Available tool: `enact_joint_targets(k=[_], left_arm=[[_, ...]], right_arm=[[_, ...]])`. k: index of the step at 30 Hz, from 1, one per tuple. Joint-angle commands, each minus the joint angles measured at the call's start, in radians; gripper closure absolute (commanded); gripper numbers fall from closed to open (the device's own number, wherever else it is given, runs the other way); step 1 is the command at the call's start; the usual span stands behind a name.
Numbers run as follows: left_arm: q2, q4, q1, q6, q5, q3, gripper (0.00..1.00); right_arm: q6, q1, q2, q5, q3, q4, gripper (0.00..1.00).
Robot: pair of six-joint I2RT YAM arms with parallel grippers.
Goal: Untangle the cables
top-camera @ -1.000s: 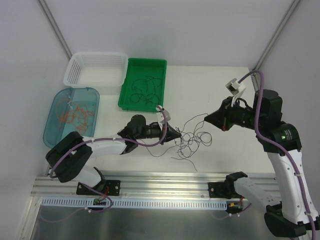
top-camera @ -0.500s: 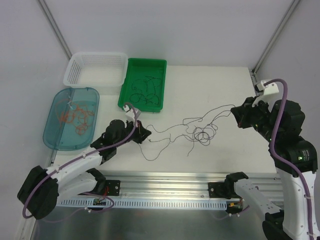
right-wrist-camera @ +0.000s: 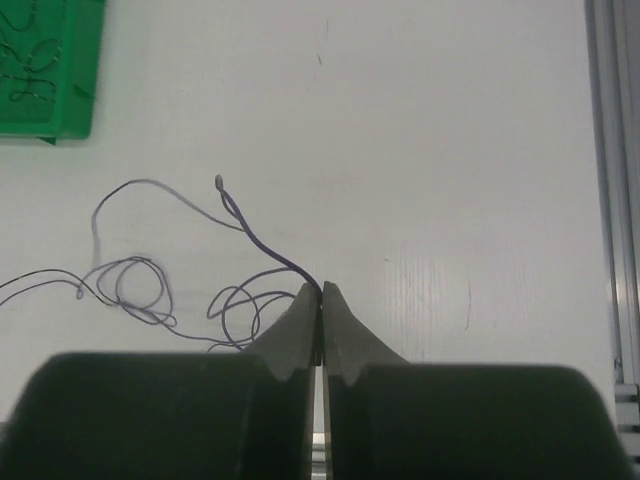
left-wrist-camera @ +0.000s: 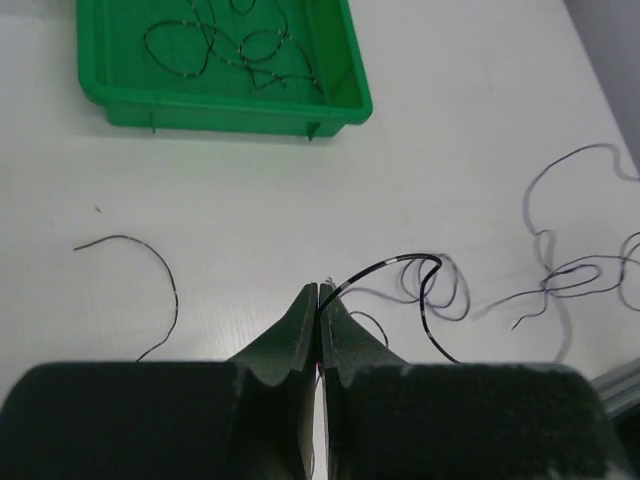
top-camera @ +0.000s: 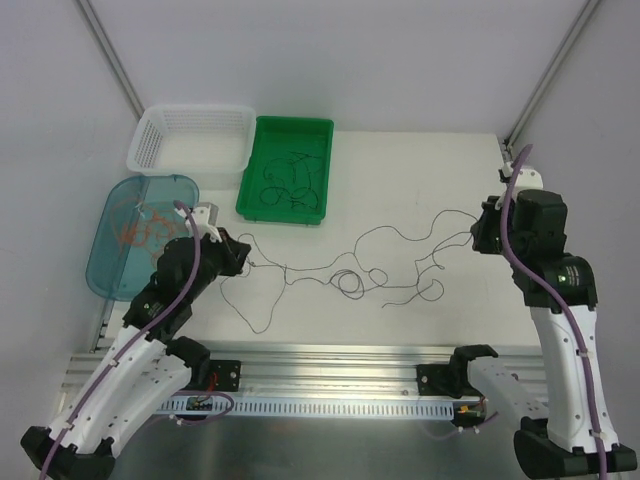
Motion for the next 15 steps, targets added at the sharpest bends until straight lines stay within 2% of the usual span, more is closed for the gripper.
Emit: enact_joint_targets(k=[1,5,12,14,15], left_arm=[[-0.008,-0.063,0.014,-0.025,0.008,0.166,1.0],[0.067,-0.074,0.012,-0.008,0.09,0.369,1.0],[0.209,-0.11,0.012,0.064,0.15,0.773,1.0],[0.262,-0.115,0.012,0.069,0.198,0.84,1.0],[0.278,-0.116,0.012,0.069,0.209,0.889,1.0]], right_arm=[[0.059,-0.043,0.022,-0.037,-0.09,0.058,0.99],[0.128,-0.074,0.038,-0.163,-0.22,0.133,0.99],[0.191,-0.097,0.055,-0.18,-0.357,0.211,0.99],[0.219,-0.097,0.054,-0.232,-0.406,0.256,0.97],[0.225,-0.095,0.06,-0.257,-0.423,0.271,0.93]])
